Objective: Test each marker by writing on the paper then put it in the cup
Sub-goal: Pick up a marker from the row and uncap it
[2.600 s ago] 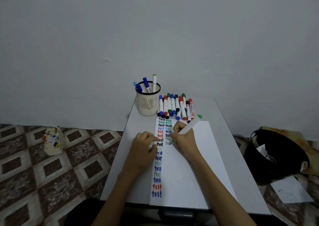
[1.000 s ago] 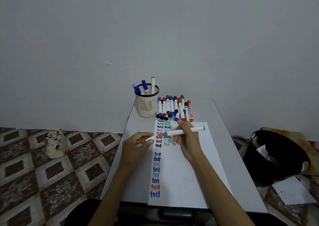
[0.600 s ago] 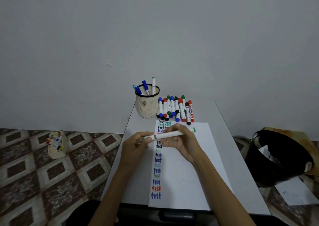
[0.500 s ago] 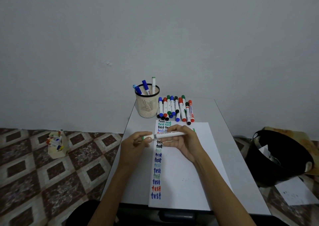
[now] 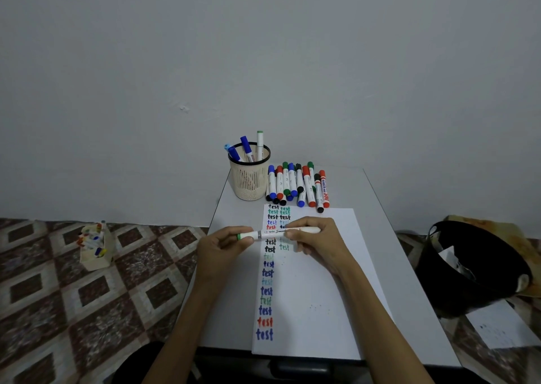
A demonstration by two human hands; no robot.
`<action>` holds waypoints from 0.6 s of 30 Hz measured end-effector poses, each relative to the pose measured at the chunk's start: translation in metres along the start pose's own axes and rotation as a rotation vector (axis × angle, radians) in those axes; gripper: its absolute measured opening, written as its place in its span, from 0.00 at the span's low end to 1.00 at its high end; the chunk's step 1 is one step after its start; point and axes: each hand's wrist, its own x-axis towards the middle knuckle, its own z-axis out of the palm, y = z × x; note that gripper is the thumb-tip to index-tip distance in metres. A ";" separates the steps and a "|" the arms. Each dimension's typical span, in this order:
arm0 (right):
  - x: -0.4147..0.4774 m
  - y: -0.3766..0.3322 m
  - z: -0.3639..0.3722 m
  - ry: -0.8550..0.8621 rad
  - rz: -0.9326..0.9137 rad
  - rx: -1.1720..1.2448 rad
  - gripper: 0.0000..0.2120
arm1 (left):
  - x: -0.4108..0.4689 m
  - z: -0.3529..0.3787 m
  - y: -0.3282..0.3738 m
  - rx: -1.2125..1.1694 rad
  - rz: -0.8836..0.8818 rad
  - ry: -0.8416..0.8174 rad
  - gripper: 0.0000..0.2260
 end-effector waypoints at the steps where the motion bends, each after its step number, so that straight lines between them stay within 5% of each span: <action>1: 0.000 0.000 -0.001 0.002 0.006 -0.006 0.07 | 0.000 -0.001 0.000 0.008 0.021 -0.009 0.10; 18: -0.003 0.000 -0.002 0.000 -0.030 -0.106 0.06 | 0.001 0.000 -0.002 0.134 0.194 -0.046 0.11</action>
